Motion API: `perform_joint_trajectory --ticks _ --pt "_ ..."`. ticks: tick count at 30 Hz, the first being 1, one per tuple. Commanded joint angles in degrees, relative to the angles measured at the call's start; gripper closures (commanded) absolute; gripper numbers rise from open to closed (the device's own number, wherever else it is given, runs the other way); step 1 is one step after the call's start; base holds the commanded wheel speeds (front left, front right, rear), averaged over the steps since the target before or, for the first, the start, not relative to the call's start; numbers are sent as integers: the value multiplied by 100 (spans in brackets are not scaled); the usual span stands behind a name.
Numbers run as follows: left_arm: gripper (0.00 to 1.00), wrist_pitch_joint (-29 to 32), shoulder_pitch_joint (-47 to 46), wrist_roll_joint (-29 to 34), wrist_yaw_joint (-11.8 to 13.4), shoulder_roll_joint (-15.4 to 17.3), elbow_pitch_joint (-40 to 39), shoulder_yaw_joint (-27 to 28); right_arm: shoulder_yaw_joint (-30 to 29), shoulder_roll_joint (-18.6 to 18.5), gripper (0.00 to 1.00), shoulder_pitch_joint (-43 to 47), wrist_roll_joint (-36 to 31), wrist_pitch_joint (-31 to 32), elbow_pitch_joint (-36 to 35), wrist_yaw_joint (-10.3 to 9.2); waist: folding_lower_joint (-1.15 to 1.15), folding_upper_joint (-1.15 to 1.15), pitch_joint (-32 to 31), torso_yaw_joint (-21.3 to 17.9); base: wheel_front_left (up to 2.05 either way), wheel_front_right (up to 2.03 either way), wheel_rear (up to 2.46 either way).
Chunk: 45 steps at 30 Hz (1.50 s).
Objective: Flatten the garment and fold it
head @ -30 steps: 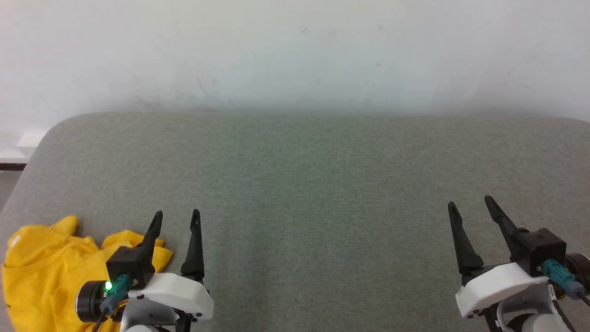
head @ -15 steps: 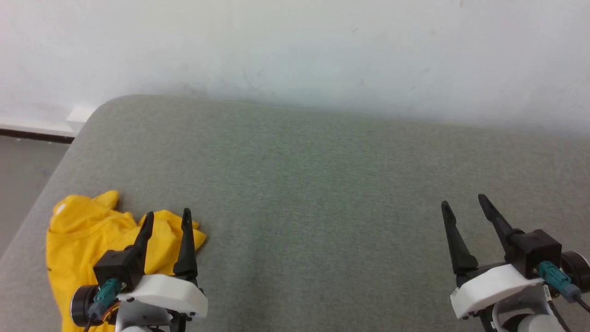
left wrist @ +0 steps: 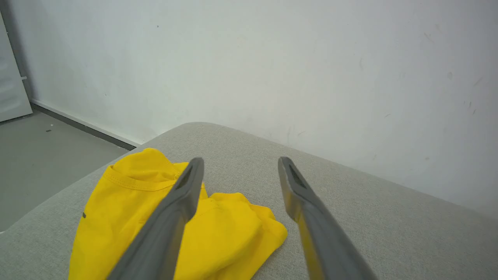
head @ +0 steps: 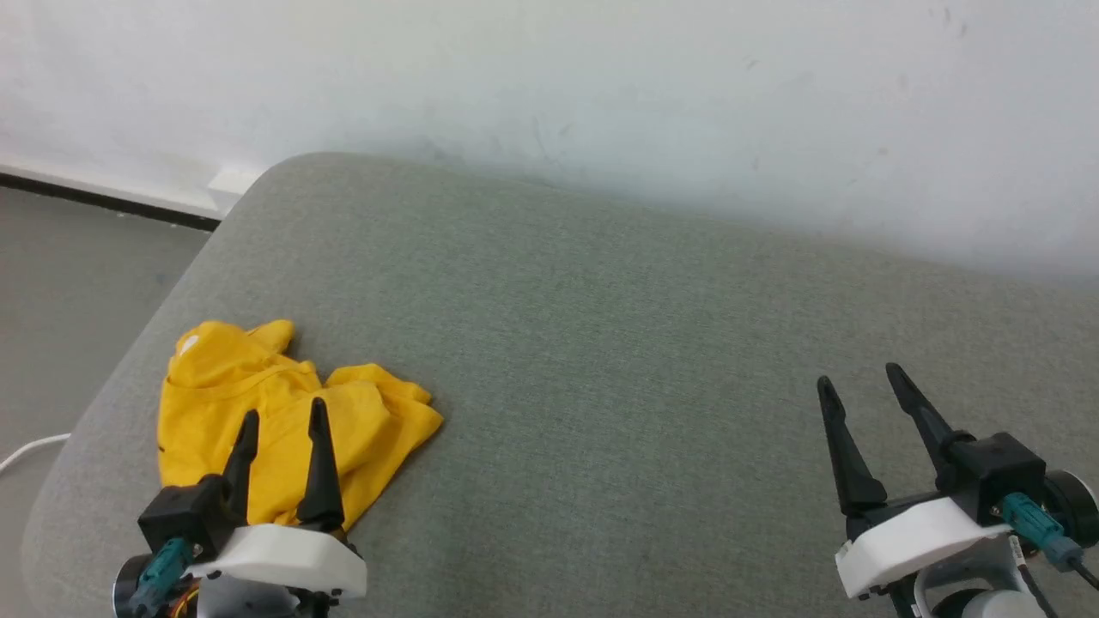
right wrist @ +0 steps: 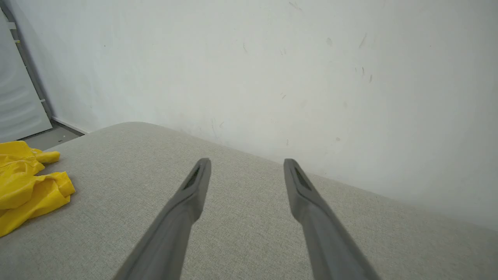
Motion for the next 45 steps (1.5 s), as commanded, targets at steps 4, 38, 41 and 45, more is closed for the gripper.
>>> perform_joint_trajectory --ticks 4,38,41,45 --pt "0 -83 59 -120 70 -7 -3 72 26 11 0 62 64 -56 -56 -4 0 0 32 172 0 0 0" --pt "0 3216 -2329 -1108 -110 1152 2894 406 210 -244 0 -373 357 -4 -141 -5 0 0 1185 -365 0 0 0" --pt "0 3692 -2441 -1150 -73 1218 3242 301 227 -259 0 -410 407 -42 -90 -6 0 0 1228 -402 0 0 0" --pt "10 4245 -2529 -1267 -84 1267 3642 206 282 -245 0 -450 462 -90 -26 -6 0 0 1229 -461 0 0 0"
